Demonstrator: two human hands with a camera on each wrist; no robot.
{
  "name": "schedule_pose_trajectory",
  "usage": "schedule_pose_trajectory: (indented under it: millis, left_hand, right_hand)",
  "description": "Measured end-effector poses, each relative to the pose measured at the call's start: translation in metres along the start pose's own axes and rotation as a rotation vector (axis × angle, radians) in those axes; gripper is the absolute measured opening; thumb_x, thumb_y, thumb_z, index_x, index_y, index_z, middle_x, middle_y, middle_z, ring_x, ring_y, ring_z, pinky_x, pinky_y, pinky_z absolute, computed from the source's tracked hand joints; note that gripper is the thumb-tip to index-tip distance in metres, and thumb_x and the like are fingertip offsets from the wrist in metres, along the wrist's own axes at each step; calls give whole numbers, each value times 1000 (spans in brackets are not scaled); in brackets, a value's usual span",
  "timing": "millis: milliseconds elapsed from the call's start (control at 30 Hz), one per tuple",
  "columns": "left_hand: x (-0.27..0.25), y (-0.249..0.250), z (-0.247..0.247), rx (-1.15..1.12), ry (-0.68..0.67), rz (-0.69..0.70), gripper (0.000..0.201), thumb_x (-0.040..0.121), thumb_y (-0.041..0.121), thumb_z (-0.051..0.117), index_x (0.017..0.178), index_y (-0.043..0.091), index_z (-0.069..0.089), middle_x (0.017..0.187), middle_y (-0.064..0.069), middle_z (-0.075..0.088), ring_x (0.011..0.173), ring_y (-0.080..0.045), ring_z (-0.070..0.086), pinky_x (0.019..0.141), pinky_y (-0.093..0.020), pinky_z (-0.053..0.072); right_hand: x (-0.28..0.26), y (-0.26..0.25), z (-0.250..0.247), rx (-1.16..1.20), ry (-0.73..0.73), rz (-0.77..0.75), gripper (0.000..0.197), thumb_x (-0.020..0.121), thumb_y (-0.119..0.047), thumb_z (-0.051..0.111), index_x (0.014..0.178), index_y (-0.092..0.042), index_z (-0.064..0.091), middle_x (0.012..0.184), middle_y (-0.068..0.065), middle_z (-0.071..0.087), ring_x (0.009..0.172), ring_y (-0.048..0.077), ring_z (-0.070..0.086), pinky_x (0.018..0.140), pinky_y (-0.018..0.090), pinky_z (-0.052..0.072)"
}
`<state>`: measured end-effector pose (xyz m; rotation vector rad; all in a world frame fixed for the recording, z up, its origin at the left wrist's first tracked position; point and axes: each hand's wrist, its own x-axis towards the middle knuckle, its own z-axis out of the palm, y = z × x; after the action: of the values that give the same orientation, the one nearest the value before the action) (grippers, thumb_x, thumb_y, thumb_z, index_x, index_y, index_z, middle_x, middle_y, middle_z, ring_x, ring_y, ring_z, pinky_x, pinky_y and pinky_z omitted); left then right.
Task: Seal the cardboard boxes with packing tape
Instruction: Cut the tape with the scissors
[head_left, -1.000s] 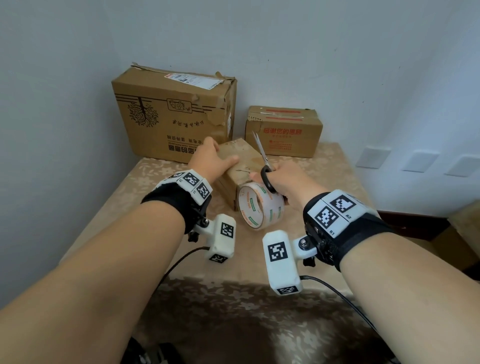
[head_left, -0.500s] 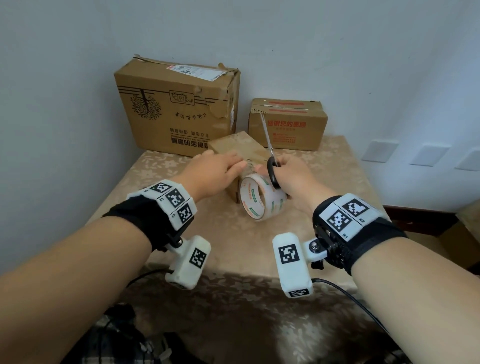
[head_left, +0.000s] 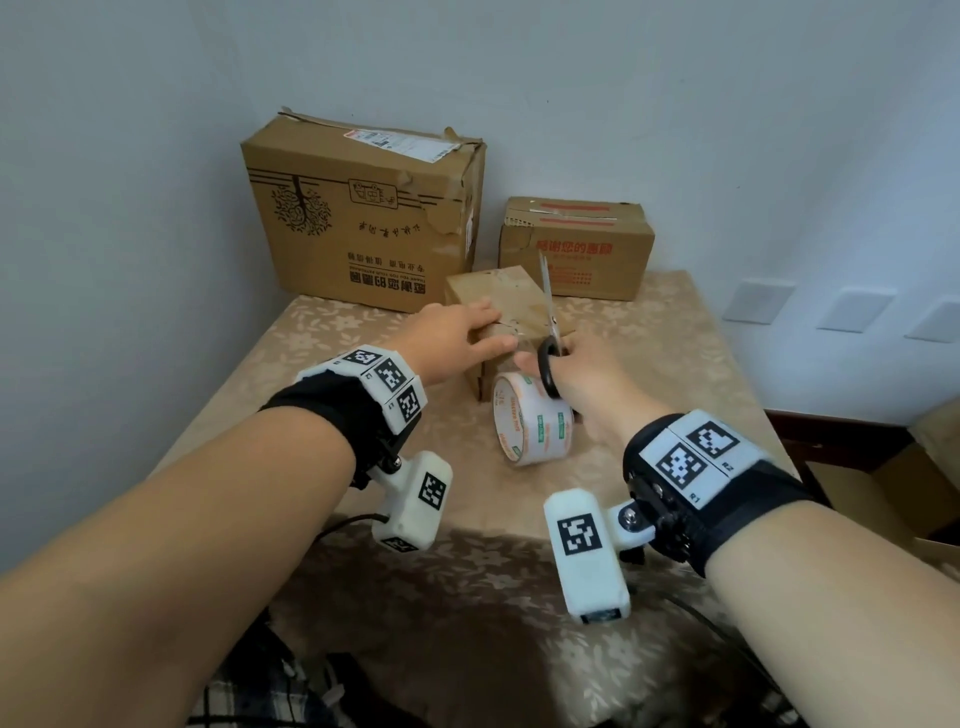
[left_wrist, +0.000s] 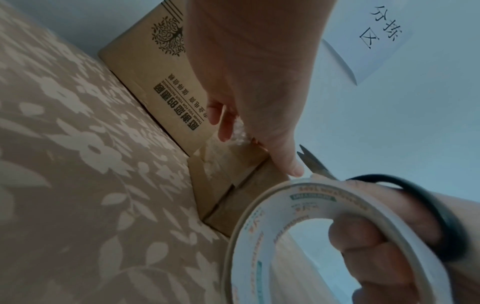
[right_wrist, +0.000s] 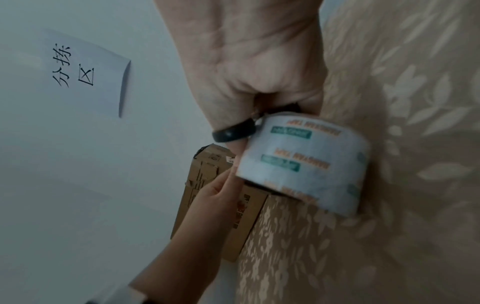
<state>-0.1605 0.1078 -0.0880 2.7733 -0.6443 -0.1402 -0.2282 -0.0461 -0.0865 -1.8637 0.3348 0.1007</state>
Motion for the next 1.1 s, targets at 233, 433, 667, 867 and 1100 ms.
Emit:
schedule_pose_trajectory:
  millis: [233,433,667,867,1100]
  left_hand:
    - [20,2,-6,25,-45,47,64,91,54,50,148,31,31,156,14,22,137,-30,29,111,-42,26]
    - [26,2,-13,28,-38,-23,61,87,55,55,143,37,38,145,-5,26,130,-29,29,110,-42,29]
    - [-10,24,-9,-447,186,-254,68,91,53,51,141,11,32,138,-11,36,113,-23,49,96,-34,42]
    - [-44,43,1,-962,4,-514,53,89,56,52,115,11,62,98,0,64,73,-9,53,66,-25,42]
    - [-46,72,2,-1068,76,-588,20,92,28,58,86,9,61,59,1,58,49,-11,38,41,-20,25]
  right_hand:
    - [-5,-6,-17,39,-132,45,17,89,-31,67,94,-15,61,94,14,70,71,24,65,52,30,55]
    - [8,-19,-58,-301,-132,-204,31,87,-38,68,103,-15,53,75,9,72,66,19,70,58,21,51]
    - [7,-21,-77,-417,-201,-236,33,90,-34,65,111,-9,59,72,5,69,62,12,68,50,5,43]
    - [-8,-32,-100,-673,-305,-135,44,83,-48,68,122,-30,57,80,9,74,73,18,73,58,15,48]
    - [-24,-44,-112,-685,-407,62,44,66,-60,68,101,-34,64,80,14,72,58,14,65,44,18,44]
